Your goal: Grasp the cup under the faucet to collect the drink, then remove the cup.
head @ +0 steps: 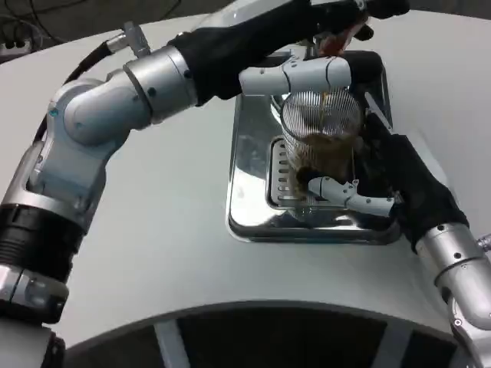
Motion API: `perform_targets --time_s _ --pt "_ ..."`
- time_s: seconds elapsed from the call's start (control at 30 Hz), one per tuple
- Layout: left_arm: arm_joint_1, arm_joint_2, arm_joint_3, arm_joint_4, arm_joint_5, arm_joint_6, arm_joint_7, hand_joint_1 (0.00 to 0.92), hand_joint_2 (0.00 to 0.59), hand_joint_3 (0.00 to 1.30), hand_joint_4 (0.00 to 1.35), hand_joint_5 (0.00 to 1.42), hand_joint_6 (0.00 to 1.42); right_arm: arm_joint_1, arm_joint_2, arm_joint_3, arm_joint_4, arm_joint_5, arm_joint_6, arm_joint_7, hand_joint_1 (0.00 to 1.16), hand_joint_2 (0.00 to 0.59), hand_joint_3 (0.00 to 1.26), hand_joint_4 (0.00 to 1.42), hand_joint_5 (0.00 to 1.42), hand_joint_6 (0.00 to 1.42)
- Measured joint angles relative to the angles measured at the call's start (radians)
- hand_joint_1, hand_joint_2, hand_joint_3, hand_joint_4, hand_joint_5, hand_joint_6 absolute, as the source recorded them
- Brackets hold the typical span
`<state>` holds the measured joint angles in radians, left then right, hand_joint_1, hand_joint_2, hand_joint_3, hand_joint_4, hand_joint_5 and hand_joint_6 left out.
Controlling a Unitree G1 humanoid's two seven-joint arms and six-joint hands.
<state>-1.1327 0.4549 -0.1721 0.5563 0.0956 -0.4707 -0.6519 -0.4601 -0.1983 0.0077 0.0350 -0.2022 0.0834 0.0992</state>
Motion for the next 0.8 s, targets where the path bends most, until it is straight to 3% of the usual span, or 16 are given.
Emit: perform_targets --time_s 0.8 --pt "-0.02 0.0 -0.002 0.054 0.0 -0.041 0.0 0.0 0.128 0.15 0.1 0.18 0.2 -0.075 0.022 0.012 0.083 0.033 -0.006 -0.015 0.84 0.207 0.0 0.0 0.06 0.0"
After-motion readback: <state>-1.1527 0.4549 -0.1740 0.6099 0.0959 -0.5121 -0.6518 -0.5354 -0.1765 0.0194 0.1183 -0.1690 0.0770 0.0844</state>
